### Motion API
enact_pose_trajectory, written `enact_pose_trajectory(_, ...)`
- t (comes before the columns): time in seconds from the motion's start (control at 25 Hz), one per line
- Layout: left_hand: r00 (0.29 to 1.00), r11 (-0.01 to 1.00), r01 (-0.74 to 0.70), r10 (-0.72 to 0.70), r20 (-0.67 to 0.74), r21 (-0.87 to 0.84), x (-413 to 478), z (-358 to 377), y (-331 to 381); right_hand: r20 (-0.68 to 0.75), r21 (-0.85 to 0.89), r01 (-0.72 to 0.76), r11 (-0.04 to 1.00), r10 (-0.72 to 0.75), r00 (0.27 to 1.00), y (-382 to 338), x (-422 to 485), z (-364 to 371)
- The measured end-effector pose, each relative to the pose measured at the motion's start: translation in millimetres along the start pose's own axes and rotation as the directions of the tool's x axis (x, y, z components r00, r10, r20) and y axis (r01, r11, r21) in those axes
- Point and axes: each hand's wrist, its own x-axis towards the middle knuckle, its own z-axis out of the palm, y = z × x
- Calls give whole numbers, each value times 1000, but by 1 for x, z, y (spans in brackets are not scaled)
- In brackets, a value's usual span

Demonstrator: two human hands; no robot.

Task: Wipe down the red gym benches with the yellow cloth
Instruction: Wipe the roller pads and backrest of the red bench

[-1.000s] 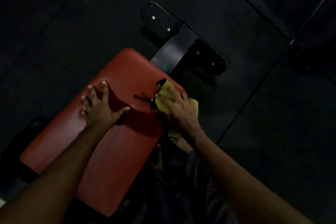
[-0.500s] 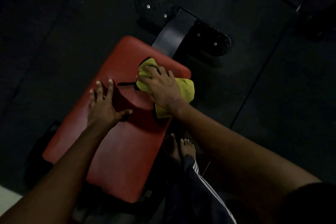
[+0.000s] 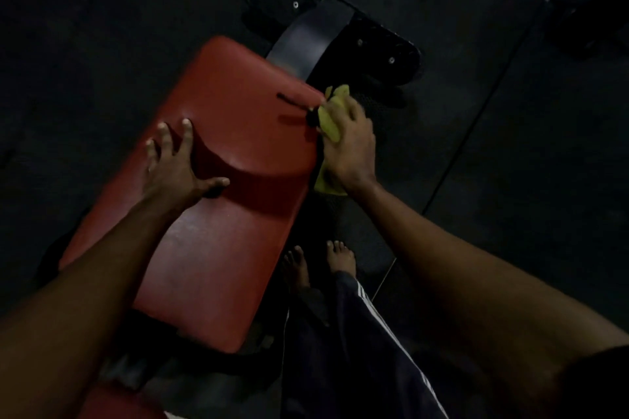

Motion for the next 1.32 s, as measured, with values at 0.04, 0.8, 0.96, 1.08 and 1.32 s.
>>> enact_pose_trajectory(0.04, 1000, 1000, -2, 2, 2, 1, 0, 0, 0, -39, 16, -51, 999, 51, 998, -2, 6, 2)
enact_pose_trajectory(0.8, 997, 998, -59, 58, -59, -10, 0, 9, -6, 39, 427, -366, 827, 387, 921, -17, -104, 44)
enact_pose_trajectory(0.96, 998, 998, -52, 51, -47, -26, 0, 9, -6, 68, 458, -487, 744, 516, 854, -20, -83, 34)
enact_pose_trajectory(1.08, 998, 999, -41, 41, -37, -16, -1, 8, -4, 89, 466, -473, 748, 493, 866, -23, -129, 48)
enact_pose_trajectory(1.32, 968, 979, -193, 180, -175, -60, -27, 30, -17, 267, 354, -561, 749, 494, 827, -29, -245, 90)
